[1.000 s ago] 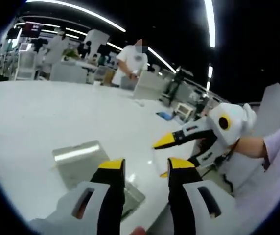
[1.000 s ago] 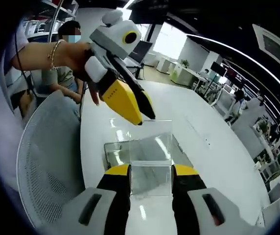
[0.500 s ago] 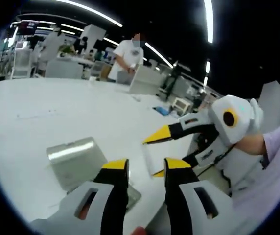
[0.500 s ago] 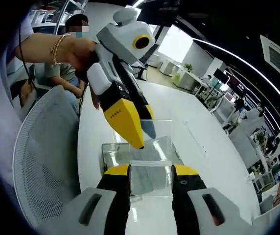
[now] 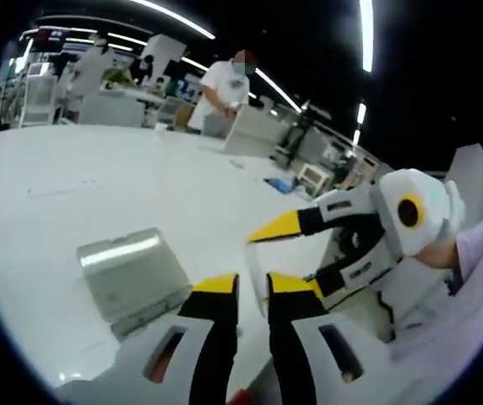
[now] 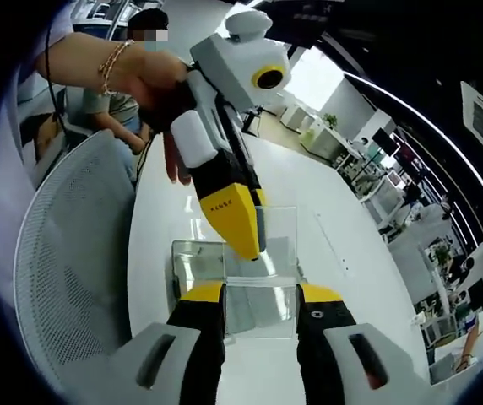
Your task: Insert the divider into the dual guide fixture by aligning both edges with the guide slots and pushing it downward to the bottom, including one-sided entry, uneven engagement, binding, and posture correction.
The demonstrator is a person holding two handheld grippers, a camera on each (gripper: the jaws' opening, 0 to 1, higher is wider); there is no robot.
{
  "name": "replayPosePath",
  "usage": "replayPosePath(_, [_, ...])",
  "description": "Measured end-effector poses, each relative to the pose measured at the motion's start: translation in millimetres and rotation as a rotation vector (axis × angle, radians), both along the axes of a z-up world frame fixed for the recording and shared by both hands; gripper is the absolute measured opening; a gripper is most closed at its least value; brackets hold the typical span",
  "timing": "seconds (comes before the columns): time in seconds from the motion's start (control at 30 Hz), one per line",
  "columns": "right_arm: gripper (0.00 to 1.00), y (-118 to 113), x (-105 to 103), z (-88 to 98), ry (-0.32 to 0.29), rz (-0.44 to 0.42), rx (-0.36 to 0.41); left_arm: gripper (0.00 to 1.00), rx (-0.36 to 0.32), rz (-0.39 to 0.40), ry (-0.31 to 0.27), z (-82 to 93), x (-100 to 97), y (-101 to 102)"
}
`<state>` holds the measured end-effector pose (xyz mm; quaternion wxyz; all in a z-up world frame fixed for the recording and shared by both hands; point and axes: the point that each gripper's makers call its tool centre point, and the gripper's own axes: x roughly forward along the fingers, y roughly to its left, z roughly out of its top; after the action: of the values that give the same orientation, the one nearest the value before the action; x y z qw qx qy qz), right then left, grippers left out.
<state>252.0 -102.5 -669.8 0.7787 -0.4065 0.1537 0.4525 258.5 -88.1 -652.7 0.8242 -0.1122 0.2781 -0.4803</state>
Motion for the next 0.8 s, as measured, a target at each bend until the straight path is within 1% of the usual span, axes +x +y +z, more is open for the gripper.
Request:
replayPosePath(0.17, [0.28, 1.3, 0.9, 1.5, -0.017, 0.004, -0.007, 0.03, -0.006, -0.004, 0.016, 0.2, -0.9, -0.3])
replayPosePath(0.27, [0.28, 2.2, -1.1, 4.6, -0.044, 0.006, -0.014, 0.01, -0.01, -0.001, 0.024, 1.7, -1.7, 1.1])
replayPosePath(0.37, [0.28, 2.7, -3.4, 6.1, -0.053, 0.007, -0.007, 0.01, -0.023, -0.001, 0.033, 4.0, -4.9, 2.2])
replayPosePath(0.4, [0.28, 3.1, -3.8, 5.5, -0.052, 0.007, -0.005, 0.0, -0.024, -0.002, 0.039, 3.4, -5.3, 2.2])
replayPosePath(0.47, [0.28, 4.2, -5.0, 1.6, -0.045, 0.005, 0.0, 0.0, -0.024, 0.006, 0.07, -0.8, -6.7, 2.9])
replayPosePath(0.5, [0.28, 5.0, -5.1, -1.9, -0.042, 0.003, 0.003, 0.0, -0.027, 0.016, 0.095, -3.8, -7.3, 3.1])
replayPosePath(0.63, [0.28, 6.6, -6.8, -12.0, -0.02, -0.006, 0.01, 0.0, -0.017, 0.027, 0.119, -12.4, -8.6, 4.1])
replayPosePath(0.7, [0.29, 7.2, -7.9, -14.0, -0.013, -0.008, 0.016, 0.0, -0.014, 0.034, 0.138, -15.9, -9.9, 5.3])
replayPosePath(0.8, [0.29, 8.3, -8.0, -15.0, -0.001, -0.004, 0.033, 0.0, -0.018, 0.04, 0.143, -16.7, -10.4, 6.5])
